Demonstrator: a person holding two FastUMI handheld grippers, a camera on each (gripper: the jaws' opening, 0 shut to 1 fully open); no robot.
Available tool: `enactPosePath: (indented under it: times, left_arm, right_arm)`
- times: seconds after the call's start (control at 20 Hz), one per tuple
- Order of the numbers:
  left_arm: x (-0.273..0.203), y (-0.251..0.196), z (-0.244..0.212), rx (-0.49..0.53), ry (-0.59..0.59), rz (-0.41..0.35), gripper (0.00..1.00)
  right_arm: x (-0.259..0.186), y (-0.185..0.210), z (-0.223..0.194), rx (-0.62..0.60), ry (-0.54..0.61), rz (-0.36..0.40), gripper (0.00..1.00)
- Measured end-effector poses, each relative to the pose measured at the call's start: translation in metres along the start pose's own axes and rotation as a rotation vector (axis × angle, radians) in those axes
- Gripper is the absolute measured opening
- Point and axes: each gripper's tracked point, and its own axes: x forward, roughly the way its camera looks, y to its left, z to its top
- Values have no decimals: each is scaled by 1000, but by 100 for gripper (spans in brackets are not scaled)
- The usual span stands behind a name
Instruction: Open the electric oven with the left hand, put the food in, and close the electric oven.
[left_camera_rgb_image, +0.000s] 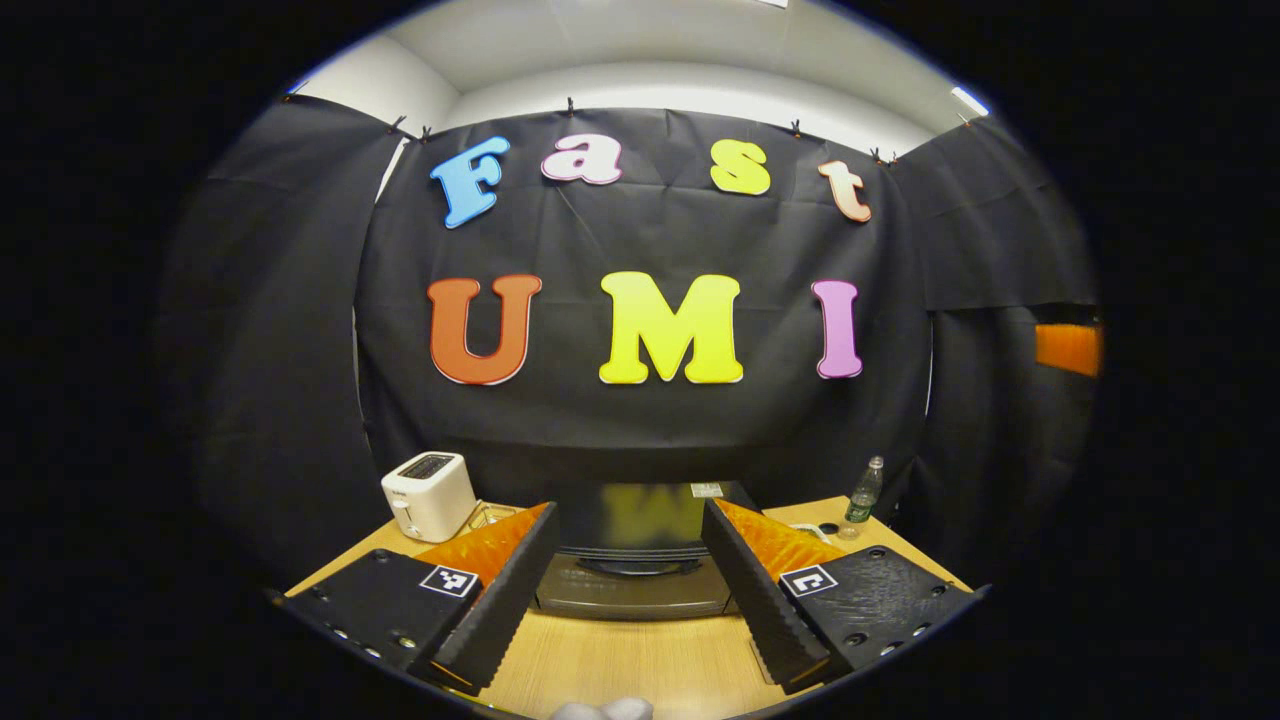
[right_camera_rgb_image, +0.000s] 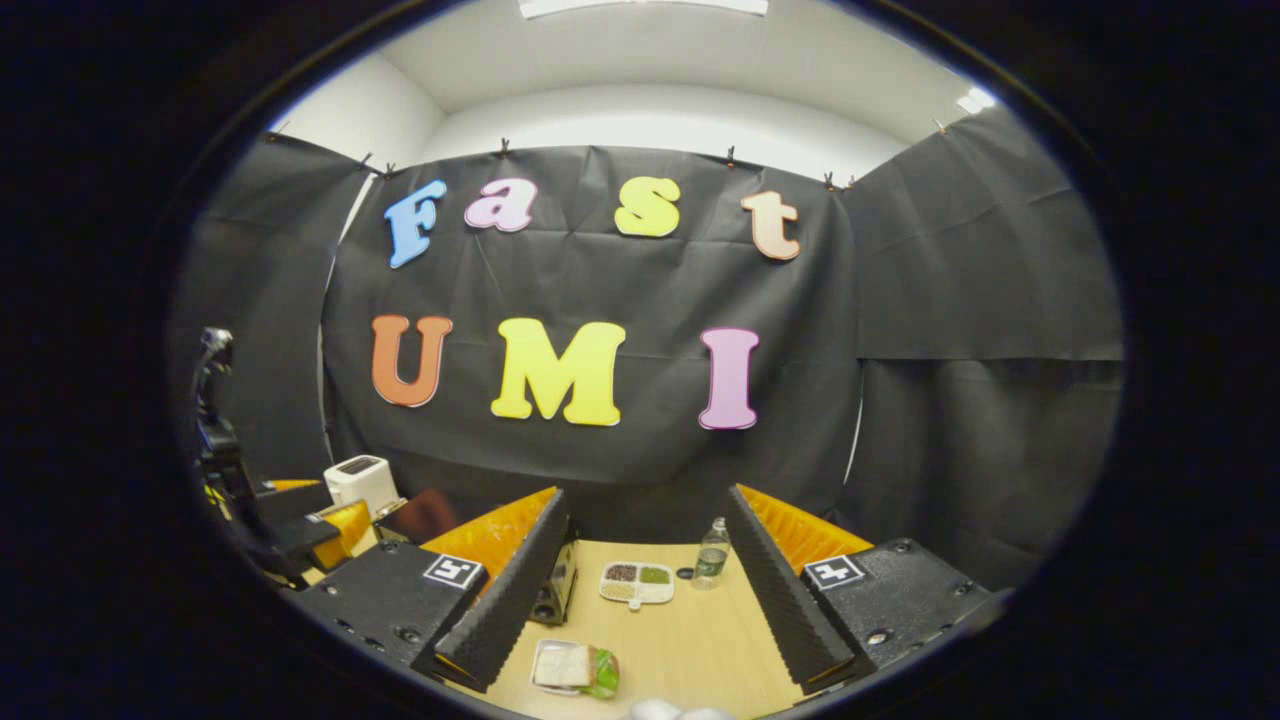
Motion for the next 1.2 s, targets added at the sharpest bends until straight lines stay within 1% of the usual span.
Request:
enactPosePath:
  times: [0.2, 0.35, 0.6, 0.75, 0.8, 0.85, 1.0, 1.1, 1.2]
  left_arm:
    - [33, -3, -46, 19, 70, 10, 94]
    - [59, -3, -66, 43, 92, 26, 94]
    - [102, -7, -96, 55, 142, 22, 95]
    - [117, -9, -114, 56, 182, 20, 95]
    - [120, -10, -119, 59, 195, 19, 88]
    - [123, -9, -123, 63, 206, 19, 95]
    - [130, -8, -132, 50, 225, 17, 96]
    - [133, -8, -133, 57, 224, 14, 98]
    - [132, -7, -133, 60, 223, 13, 98]
  right_arm:
    - [4, -11, -13, -29, 33, -14, 100]
    - [7, -19, -20, -42, 56, -30, 100]
    - [14, -24, -29, -55, 82, -38, 100]
    - [19, -26, -33, -53, 99, -44, 100]
    - [21, -27, -36, -52, 107, -46, 100]
    - [22, -28, -37, -52, 115, -48, 100]
    - [24, -27, -40, -46, 121, -49, 100]
    - [25, -26, -42, -48, 127, -47, 100]
    - [28, -24, -44, -42, 130, -42, 100]
